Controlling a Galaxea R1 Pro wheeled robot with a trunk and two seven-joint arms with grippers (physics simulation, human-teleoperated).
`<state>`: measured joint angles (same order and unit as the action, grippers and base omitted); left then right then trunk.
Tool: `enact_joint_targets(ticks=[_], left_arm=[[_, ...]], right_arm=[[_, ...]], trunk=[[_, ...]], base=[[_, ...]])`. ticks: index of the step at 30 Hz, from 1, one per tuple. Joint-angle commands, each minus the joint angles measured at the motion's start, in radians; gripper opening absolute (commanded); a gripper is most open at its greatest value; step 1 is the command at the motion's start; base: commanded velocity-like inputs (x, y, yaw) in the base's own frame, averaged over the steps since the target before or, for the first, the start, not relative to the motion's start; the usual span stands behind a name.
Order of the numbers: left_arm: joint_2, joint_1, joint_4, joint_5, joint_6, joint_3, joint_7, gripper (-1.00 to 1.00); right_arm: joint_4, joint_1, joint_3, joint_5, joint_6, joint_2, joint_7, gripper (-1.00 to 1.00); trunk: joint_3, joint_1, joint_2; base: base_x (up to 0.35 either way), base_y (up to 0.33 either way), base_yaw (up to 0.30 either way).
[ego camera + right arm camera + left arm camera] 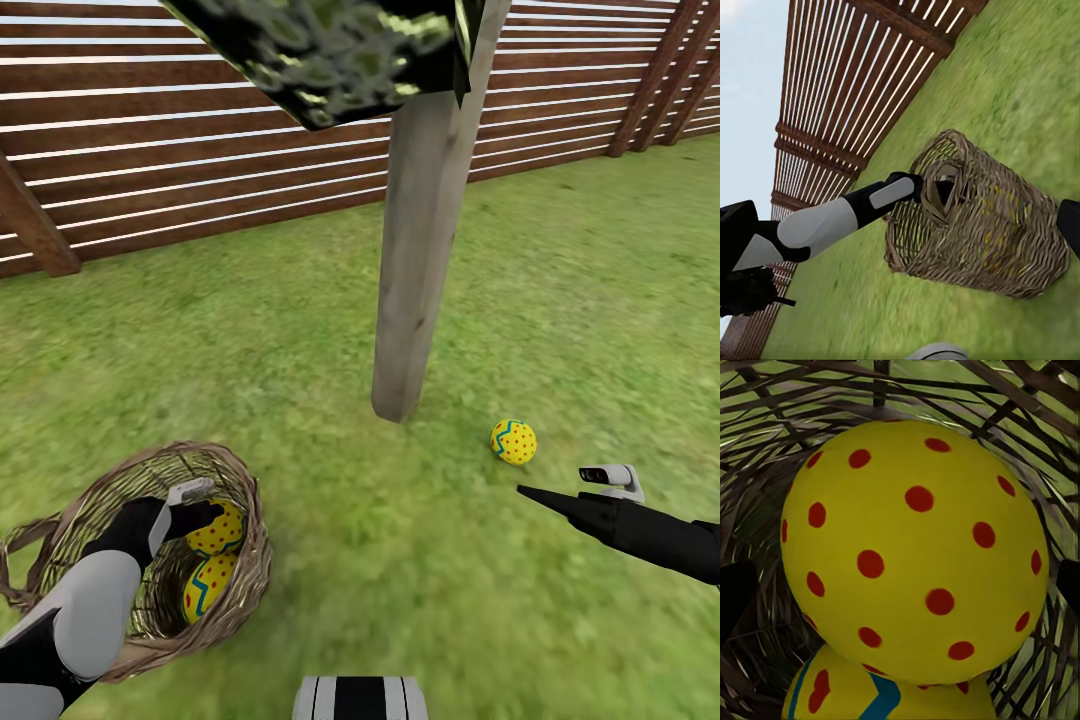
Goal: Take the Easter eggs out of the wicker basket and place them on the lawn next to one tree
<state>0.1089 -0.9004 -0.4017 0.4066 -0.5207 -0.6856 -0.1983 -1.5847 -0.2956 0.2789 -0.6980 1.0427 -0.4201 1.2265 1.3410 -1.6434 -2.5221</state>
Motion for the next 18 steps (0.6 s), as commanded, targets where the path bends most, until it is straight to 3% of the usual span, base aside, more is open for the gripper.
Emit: enact_joint_targets(ticks=[1, 5, 10, 18], left_arm=[[-0.001, -0.001, -0.002, 0.011, -0.004, -0.008, -0.011, 1.00], [0.000, -0.001, -0.002, 0.011, -0.004, -0.008, -0.017, 1.00], [0.000, -0.001, -0.002, 0.011, -0.003, -0.008, -0.019, 1.00], [-0.001, -0.002, -0.003, 0.011, -0.002, -0.008, -0.019, 1.00]], right_arm=[[0.000, -0.001, 0.000, 0.000, 0.004, 0.000, 0.003, 1.00], [0.000, -0.001, 0.000, 0.000, 0.004, 0.000, 0.003, 1.00], [0.000, -0.001, 0.000, 0.000, 0.004, 0.000, 0.004, 1.00], [0.000, -0.001, 0.000, 0.000, 0.004, 0.000, 0.004, 1.00]], trunk=[[0.001, 0.000, 0.000], [0.001, 0.000, 0.000], [0.020, -0.002, -0.001], [0.020, -0.002, -0.001]], base=[[0.000, 0.000, 0.000], [0.000, 0.000, 0.000], [0.000, 0.000, 0.000], [0.000, 0.000, 0.000]])
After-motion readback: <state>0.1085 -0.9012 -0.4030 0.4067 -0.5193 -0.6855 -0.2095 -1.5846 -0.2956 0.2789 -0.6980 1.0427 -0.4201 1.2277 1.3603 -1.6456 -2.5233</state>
